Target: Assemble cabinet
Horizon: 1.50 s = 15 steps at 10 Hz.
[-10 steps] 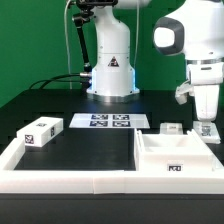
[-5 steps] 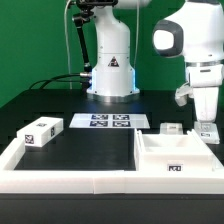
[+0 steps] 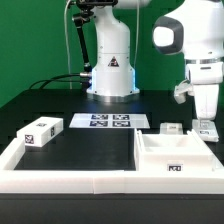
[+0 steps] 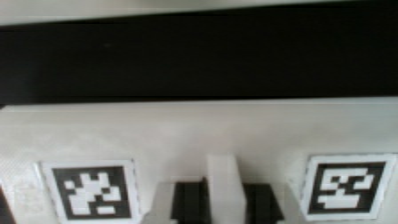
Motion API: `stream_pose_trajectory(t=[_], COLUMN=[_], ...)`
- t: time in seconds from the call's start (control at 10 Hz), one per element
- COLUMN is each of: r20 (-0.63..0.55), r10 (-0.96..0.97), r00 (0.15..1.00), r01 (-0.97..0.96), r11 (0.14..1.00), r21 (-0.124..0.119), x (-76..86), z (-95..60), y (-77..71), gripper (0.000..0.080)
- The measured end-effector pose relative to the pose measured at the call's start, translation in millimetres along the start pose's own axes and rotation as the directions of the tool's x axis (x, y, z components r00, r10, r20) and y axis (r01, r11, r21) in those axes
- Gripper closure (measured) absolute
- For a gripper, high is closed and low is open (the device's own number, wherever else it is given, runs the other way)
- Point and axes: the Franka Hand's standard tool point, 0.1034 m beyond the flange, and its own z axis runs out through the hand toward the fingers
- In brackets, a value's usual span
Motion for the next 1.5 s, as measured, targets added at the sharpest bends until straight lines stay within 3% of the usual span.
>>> stream_pose_trajectory(t=[0.3,0.5,0.7,1.1,1.5], r20=[0.032,0.036,0.042,0.043,0.054], r10=[-0.094,-0.141,-0.116,-0.117,-0.086], r00=[0.995,0.989,0.992,0.992,0.995], r01=[0.094,0.141,0.117,0.118,0.087], r11=[0.995,0.990,0.993,0.993,0.996], r21=[-0.014,-0.020,-0.018,-0.015,-0.010], x=[-18.7,-44.7,-58.7,-59.4,-68.0], z=[-24.8,-29.0,-31.3,-30.2,-34.4], y=[21.4,39.8,50.8,50.0,62.9], gripper=[0.0731,0.0731,0.0731,0.0731,0.0731])
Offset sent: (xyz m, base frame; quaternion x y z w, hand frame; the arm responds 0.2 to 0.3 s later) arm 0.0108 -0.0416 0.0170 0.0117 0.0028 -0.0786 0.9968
